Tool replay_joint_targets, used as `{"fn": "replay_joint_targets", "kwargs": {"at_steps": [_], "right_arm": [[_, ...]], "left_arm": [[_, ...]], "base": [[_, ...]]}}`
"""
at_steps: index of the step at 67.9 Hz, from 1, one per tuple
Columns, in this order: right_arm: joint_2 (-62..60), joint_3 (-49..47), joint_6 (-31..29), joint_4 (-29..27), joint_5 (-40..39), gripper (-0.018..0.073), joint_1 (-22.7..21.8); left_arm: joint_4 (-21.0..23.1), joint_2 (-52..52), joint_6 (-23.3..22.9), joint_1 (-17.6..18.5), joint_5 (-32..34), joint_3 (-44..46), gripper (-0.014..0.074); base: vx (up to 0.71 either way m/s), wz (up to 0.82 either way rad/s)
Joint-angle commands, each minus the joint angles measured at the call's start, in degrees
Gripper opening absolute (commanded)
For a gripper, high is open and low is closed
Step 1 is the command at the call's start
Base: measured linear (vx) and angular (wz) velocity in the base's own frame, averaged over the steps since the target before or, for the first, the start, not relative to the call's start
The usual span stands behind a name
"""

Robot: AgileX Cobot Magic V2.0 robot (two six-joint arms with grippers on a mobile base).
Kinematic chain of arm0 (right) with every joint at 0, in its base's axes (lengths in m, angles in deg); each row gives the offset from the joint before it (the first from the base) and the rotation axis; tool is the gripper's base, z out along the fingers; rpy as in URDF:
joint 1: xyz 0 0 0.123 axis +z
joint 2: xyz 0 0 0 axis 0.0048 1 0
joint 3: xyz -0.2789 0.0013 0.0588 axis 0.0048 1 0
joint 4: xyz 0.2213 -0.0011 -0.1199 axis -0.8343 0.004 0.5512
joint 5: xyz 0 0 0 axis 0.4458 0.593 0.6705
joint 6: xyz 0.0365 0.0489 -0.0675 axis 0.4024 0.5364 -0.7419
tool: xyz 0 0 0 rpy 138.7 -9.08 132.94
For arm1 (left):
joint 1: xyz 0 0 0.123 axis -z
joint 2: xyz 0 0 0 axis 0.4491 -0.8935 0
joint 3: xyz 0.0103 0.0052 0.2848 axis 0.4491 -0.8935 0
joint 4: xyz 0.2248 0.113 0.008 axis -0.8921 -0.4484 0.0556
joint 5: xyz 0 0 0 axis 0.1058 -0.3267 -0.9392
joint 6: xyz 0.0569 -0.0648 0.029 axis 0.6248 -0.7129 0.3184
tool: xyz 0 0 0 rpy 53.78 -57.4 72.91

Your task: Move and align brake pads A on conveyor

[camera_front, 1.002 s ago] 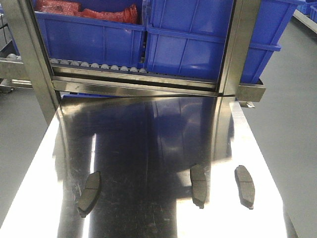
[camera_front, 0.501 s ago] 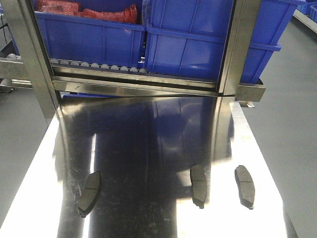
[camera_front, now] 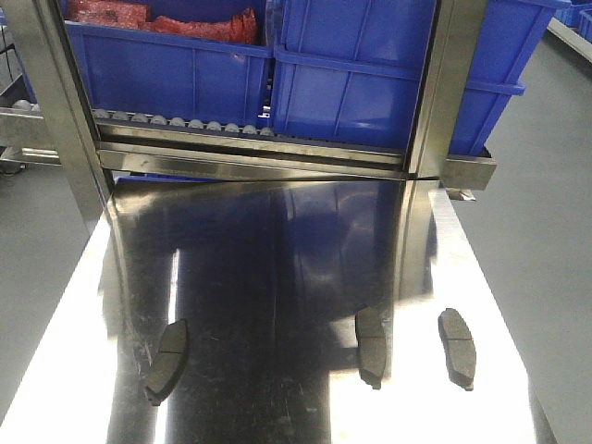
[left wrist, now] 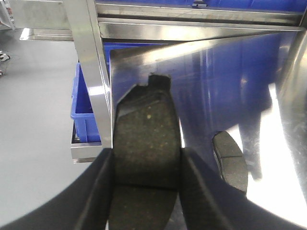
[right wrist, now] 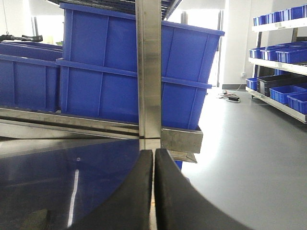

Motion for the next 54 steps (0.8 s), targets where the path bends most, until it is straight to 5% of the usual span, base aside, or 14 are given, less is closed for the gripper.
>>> {"fn": "replay_joint_targets", "kwargs": {"at_steps": [1, 36, 54], "right_arm": [[-0.7, 0.7, -0.5, 0.3, -4.1, -0.0012, -0.3], [-0.7, 0.5, -0.5, 0.6, -4.8, -0.0012, -0.3], [-0.3, -5.1, 5.0, -1.6, -3.7, -0.0012, -0.3]], "left_arm": [[0.6, -0.3, -0.3, 0.3, 5.3, 1.8, -0.0006], [0.6, -0.3, -0.3, 0.3, 5.3, 1.8, -0.0006], [0.6, -0.3, -0.3, 0.3, 5.3, 1.8, -0.0006]], "base": [[0.0, 0.0], [0.0, 0.0], [0.0, 0.0]]}}
